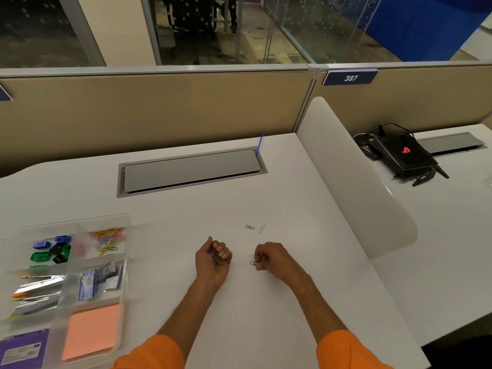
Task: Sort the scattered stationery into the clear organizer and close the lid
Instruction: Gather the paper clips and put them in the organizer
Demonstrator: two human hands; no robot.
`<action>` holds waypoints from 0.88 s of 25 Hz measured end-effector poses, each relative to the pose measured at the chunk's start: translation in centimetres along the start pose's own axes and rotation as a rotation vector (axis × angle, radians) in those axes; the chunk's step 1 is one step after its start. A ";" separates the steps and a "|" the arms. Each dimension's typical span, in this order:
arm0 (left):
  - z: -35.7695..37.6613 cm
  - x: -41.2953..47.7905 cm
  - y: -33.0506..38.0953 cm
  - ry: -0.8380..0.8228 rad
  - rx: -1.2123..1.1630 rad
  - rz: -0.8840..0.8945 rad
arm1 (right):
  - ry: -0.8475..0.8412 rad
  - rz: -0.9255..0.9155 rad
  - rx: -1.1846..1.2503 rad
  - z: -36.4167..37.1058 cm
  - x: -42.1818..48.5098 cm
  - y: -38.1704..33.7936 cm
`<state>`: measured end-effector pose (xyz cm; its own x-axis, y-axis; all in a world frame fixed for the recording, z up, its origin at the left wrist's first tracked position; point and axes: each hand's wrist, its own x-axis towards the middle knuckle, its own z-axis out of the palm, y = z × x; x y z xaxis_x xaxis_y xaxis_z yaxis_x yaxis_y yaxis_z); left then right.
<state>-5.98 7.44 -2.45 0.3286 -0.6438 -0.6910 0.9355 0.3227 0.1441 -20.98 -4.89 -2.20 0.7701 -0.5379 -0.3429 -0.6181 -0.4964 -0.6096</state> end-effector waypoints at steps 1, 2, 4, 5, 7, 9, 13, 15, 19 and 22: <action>0.1 0.0 0.0 -0.001 0.003 0.002 | -0.004 0.012 -0.019 -0.1 -0.1 -0.2; 0.1 0.0 0.1 -0.002 0.006 0.006 | -0.002 0.022 -0.028 -0.1 -0.1 -0.4; 0.2 -0.1 0.3 -0.007 0.018 0.020 | 0.031 0.036 -0.008 0.3 -0.4 -0.4; 0.2 -0.1 0.4 -0.013 0.020 0.029 | 0.056 0.045 0.015 0.5 -0.6 -0.4; 0.2 -0.2 0.3 -0.026 0.013 0.044 | 0.102 0.082 0.036 1.0 -0.9 -0.4; 0.4 -0.4 0.0 -0.036 0.012 0.041 | 0.139 0.118 0.055 1.4 -1.3 -0.7; 0.7 -0.7 -0.4 -0.106 -0.002 -0.013 | 0.241 0.173 0.226 1.7 -2.0 -1.1; 0.9 -0.9 -0.5 -0.137 0.004 -0.034 | 0.305 0.222 0.328 1.6 -2.4 -1.6; 0.8 -0.8 -0.6 -0.166 0.025 -0.056 | 0.325 0.221 0.541 0.8 -2.5 -4.4; 0.8 -0.8 -1.1 -0.172 0.086 -0.093 | 0.316 0.151 0.577 0.4 -2.1 -7.0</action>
<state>-7.15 7.01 -1.51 0.2509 -0.7792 -0.5744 0.9680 0.2010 0.1501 -18.19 -0.04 2.48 0.5444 -0.7897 -0.2828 -0.4650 -0.0036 -0.8853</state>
